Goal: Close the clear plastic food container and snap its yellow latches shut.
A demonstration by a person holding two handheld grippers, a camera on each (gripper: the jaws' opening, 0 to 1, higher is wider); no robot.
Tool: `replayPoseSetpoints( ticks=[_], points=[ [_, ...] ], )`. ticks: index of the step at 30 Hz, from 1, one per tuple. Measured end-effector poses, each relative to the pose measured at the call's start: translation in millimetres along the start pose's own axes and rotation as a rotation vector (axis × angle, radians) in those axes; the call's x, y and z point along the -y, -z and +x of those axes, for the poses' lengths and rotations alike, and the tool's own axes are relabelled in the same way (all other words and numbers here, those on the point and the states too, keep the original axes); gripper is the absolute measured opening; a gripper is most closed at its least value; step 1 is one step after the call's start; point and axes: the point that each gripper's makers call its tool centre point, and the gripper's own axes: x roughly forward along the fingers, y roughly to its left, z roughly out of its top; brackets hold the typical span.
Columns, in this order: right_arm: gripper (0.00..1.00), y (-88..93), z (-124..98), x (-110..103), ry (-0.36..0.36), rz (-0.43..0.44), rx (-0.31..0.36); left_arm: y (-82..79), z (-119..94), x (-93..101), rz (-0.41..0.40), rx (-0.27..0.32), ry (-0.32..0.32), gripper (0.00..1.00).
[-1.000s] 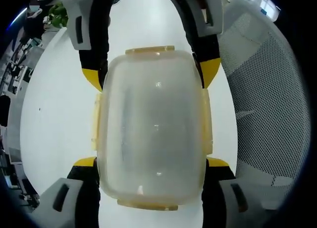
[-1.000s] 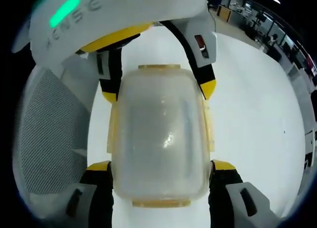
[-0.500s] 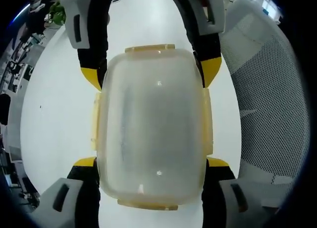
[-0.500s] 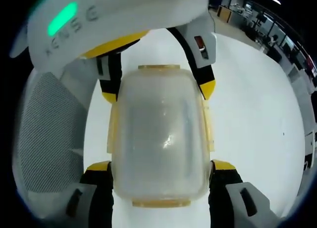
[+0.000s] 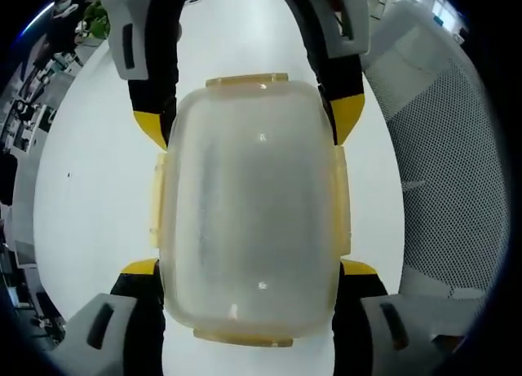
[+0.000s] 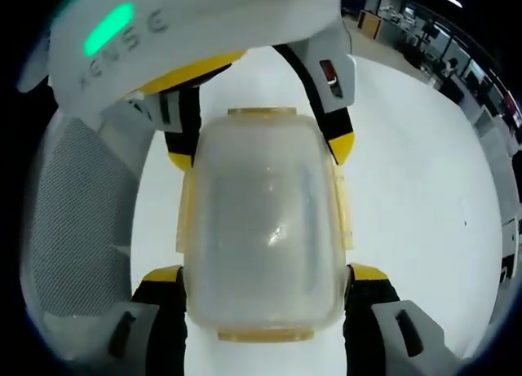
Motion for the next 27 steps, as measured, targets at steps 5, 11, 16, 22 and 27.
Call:
replayPoseSetpoints(
  ticks=[5, 11, 16, 22, 27],
  points=[
    [0.80, -0.2, 0, 5, 0.002, 0.004, 0.004, 0.2, 1, -3.9, 0.003, -0.003, 0.000, 0.85],
    [0.80, -0.2, -1, 9, 0.003, 0.005, 0.004, 0.0, 1, -8.6, 0.005, -0.004, 0.001, 0.85],
    [0.80, 0.1, -1, 14, 0.003, 0.005, 0.002, 0.2, 2, -13.5, 0.003, -0.003, 0.001, 0.85],
    [0.80, -0.3, -1, 21, 0.005, 0.008, 0.007, 0.4, 2, -20.1, 0.005, -0.007, 0.001, 0.85],
    [0.80, -0.3, 0, 28, 0.007, 0.010, 0.009, 0.4, 3, -26.8, 0.007, -0.011, 0.002, 0.85]
  ],
)
